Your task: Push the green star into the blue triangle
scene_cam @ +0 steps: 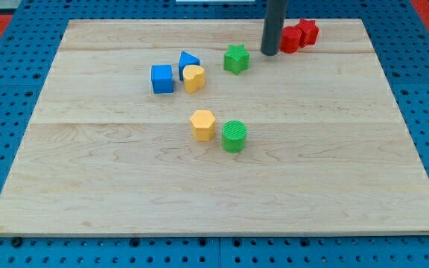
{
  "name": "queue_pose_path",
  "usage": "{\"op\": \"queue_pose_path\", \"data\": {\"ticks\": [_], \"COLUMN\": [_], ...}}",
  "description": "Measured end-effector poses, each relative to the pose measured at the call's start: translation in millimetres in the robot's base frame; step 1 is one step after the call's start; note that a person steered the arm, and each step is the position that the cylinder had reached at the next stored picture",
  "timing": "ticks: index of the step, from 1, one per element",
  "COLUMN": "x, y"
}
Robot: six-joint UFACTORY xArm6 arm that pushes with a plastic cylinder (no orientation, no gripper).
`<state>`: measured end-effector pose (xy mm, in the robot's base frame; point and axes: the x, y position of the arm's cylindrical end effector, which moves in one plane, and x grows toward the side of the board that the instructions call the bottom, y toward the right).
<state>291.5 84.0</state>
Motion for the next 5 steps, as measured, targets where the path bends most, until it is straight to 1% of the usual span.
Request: {"op": "queue_pose_path", "data": {"ticks": [1,3,4,5], "x": [15,11,3,5], "y": [0,-2,-58,-106]}}
